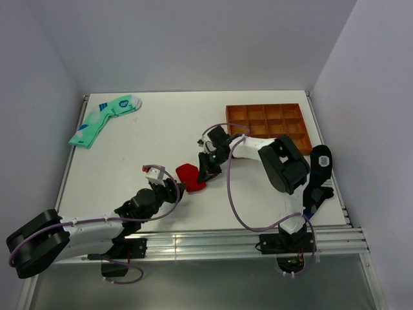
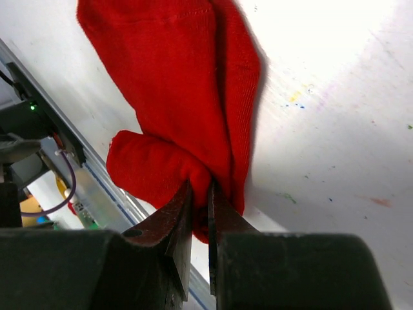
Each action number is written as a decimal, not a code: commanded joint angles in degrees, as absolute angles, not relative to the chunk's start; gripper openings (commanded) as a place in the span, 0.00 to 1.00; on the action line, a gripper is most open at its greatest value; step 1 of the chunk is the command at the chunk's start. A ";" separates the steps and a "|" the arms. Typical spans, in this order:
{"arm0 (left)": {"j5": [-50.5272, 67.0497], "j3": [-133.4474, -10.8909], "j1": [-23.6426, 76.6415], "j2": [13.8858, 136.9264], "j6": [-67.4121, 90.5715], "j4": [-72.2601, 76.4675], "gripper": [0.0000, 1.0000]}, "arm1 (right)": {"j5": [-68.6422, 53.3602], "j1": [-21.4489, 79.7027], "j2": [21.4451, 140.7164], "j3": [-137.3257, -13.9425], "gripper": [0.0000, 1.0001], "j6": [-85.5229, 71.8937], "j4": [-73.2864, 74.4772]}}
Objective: Roll the socks
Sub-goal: Roll the sock at the center of the board.
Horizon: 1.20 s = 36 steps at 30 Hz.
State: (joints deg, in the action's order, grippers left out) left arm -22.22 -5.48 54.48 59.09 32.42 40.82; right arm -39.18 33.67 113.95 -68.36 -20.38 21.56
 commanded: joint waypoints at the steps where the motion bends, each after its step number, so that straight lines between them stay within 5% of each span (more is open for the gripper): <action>1: -18.91 -7.03 54.84 60.29 27.34 48.32 0.56 | -28.92 32.87 118.56 -69.87 0.00 -14.50 32.95; 8: -7.05 -10.53 54.84 67.39 23.65 53.00 0.57 | -26.37 32.87 121.55 -77.41 0.00 -11.79 40.93; 36: 1.84 -12.48 49.40 84.29 23.29 65.30 0.57 | -26.90 32.78 125.95 -87.89 0.00 -10.28 50.98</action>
State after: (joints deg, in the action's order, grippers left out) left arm -1.19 -11.62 49.87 83.48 23.22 59.70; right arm -33.80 33.43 123.15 -87.35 -12.27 49.04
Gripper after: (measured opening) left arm 0.567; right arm 0.151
